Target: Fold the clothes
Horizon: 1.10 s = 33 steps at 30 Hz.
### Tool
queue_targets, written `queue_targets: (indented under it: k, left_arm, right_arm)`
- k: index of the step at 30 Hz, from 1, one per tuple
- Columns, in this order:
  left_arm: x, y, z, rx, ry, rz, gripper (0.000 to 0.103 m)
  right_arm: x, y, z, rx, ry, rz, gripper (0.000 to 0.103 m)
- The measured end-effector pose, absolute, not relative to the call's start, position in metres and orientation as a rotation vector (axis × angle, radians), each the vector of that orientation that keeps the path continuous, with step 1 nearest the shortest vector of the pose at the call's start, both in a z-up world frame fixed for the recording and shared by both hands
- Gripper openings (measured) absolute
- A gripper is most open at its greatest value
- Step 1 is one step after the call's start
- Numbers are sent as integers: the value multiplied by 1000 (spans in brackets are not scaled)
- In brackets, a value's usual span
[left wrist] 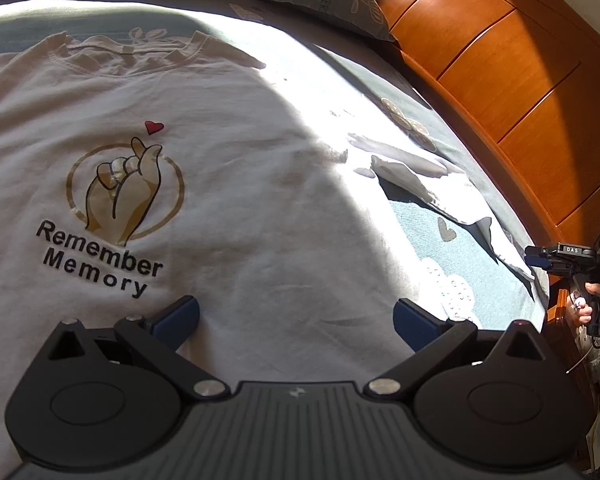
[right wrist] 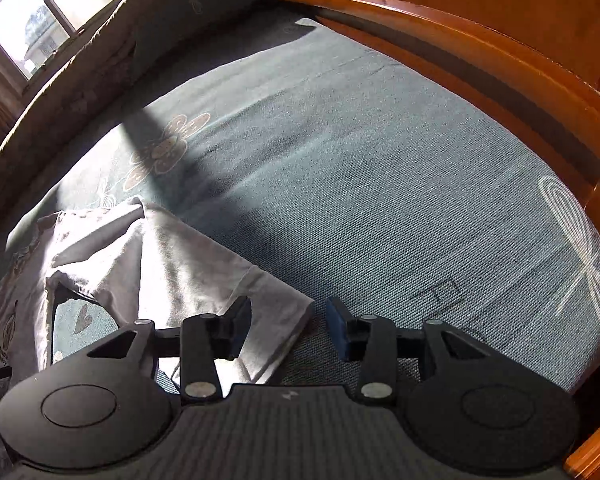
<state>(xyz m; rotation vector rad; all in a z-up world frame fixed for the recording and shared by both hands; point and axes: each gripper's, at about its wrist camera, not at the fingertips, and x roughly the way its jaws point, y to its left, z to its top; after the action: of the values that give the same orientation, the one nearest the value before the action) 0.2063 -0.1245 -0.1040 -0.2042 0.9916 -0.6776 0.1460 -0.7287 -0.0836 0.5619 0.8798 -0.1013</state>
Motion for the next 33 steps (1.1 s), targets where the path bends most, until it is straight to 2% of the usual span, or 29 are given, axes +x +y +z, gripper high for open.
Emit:
queue_targets:
  k: [3,8,10,11,12,19,22,24,26,28,29,33]
  left_arm:
    - [206,-125,-104,-201,989,-674,102]
    - [205,-125,-104,-195,987,-670,102]
    - [205,-125,-104,-196,986,-671,102]
    - [204,-125,-104,-195,985,-673,102]
    - [205,-125,-104,-194,985,-673,102]
    - [207,-125,-104,-203,995,-669,102]
    - [207,-125,-104,-201,995,-666,102]
    - [206,-125,-104,-197,994,-669,102]
    - [207,-125,-104,-196,994,-668,102]
    - [207,-126,-103,-196,997,-664,102]
    - [207,-126,-102,-191,1001,-662,102]
    - [206,-127,-97,-162,1003,-628,102]
  right_arm:
    - [131,-732,-98,720,775,-79,52]
    - [138,-732,-114,820,693,-56,50]
    - [143,-730,-116,811,690,-80,26]
    - [145,-729,-117,800,691,-95,20]
    - [145,-726,-115,777,696,-115,9]
    - [158,-731,-87,623,661,-251,7]
    - [170,-736,-77,567,662,-313,11]
    - [181,-731,-72,495,700,-391,20]
    - [187,-711,-62,403,698,-405,29]
    - [197,-682,-53,352,677,-338,49]
    - [205,-664,-52,333,683,-272,54]
    - [255,-585,-54,262,746,-46,56]
